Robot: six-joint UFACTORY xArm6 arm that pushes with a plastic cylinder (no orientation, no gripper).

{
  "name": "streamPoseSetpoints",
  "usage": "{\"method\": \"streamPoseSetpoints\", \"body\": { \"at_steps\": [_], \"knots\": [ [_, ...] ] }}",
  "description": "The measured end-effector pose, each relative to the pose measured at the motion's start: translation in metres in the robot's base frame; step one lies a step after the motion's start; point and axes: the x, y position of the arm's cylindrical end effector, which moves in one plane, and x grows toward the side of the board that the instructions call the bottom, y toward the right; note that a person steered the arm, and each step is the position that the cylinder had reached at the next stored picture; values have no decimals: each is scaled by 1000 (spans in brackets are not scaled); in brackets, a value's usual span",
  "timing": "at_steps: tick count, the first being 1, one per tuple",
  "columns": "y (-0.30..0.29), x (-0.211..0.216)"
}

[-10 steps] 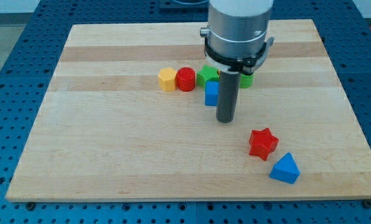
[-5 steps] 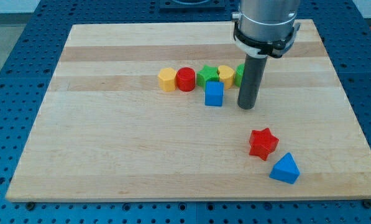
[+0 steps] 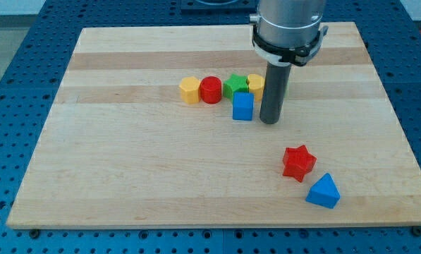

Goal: Adjust the blue cube below the green star

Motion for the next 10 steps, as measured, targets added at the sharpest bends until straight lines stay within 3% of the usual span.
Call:
{"method": "streamPoseSetpoints", "body": {
  "at_steps": [10],
  "knots": [
    [-19, 0]
  ]
}}
